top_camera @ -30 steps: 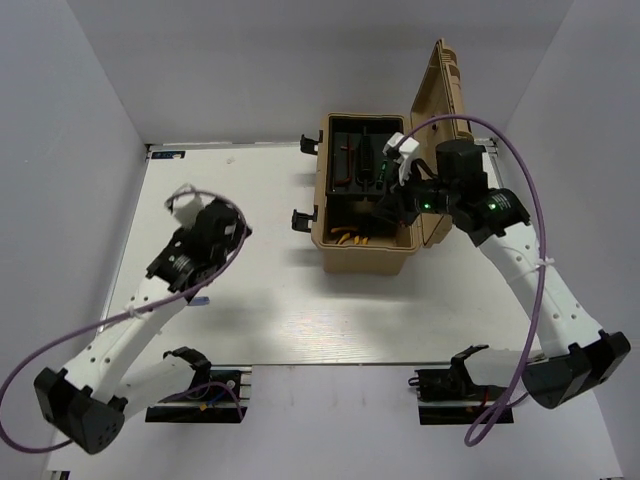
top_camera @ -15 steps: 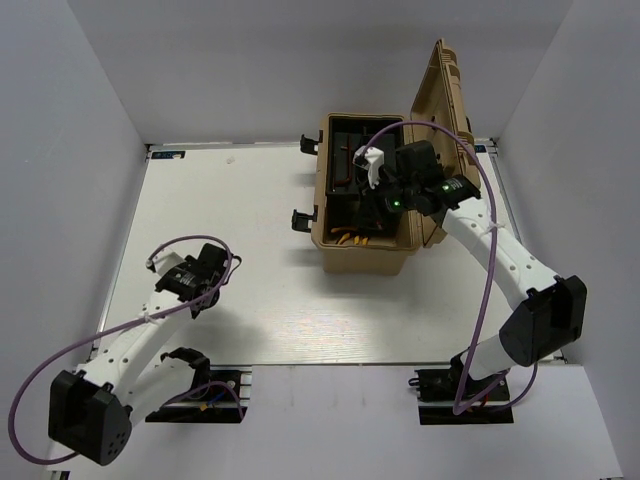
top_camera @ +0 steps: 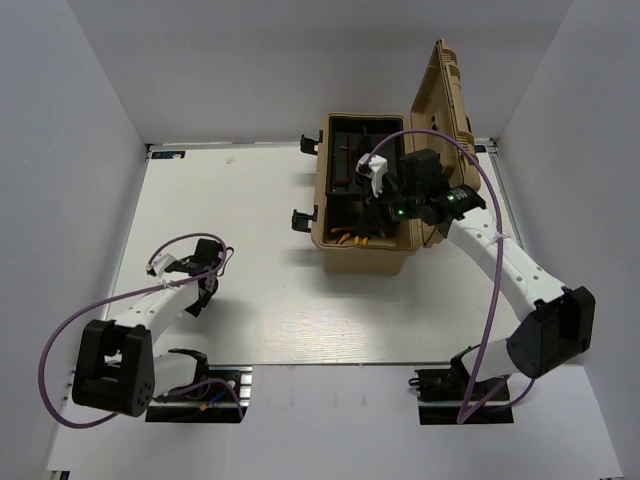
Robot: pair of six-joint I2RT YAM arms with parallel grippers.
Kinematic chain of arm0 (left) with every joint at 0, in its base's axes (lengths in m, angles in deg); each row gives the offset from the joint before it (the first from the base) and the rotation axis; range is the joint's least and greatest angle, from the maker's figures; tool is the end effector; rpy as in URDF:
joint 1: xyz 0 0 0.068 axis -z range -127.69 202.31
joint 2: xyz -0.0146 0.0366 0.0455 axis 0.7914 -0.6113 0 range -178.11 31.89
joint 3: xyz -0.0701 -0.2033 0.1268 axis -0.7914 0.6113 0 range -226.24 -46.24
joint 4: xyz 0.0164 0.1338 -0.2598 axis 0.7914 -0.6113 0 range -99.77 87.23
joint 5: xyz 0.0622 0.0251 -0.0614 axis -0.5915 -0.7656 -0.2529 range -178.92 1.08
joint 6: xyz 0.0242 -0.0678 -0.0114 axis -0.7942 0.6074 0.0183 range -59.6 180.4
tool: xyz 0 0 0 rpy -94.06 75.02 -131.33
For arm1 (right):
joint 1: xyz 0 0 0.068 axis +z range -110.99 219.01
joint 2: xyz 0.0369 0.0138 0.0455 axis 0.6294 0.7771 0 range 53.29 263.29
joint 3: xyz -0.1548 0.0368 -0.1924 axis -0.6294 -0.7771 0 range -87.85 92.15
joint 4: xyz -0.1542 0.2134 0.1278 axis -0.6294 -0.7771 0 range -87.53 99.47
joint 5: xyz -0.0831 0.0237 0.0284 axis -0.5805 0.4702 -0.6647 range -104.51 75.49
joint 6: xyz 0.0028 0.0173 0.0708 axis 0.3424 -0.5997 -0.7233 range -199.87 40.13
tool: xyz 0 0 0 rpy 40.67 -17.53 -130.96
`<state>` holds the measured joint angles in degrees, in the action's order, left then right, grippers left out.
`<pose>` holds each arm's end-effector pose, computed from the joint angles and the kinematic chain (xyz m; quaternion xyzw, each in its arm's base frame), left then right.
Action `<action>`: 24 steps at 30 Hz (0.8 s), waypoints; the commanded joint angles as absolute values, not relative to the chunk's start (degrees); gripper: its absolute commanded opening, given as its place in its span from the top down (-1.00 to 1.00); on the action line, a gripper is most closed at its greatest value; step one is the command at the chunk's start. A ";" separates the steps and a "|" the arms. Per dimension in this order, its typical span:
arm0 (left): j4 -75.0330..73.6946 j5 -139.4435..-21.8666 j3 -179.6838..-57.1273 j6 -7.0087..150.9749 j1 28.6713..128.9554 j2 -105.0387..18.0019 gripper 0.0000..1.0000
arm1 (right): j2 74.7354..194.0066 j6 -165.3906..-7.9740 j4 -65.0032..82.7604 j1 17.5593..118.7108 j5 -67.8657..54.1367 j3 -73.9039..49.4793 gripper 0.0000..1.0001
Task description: Sort the tools into containers
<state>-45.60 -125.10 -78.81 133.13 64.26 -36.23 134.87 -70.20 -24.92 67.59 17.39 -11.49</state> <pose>0.2193 -0.0097 0.1029 -0.5055 0.7998 0.1635 0.2793 0.3042 0.2023 0.3052 -0.3956 0.7837 0.3125 0.3628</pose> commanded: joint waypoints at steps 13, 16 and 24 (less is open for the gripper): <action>-37.23 -120.82 -78.94 127.99 55.57 -42.56 0.20 | 128.61 -69.32 -22.61 67.40 18.63 -14.28 0.73; -37.75 -120.82 -78.93 127.99 55.04 -41.33 0.39 | 127.91 -69.50 -22.78 67.40 18.80 -14.46 0.73; -30.83 -113.81 -84.02 113.60 55.04 -33.86 1.00 | 124.66 -65.81 -24.89 67.40 20.12 -15.07 -0.81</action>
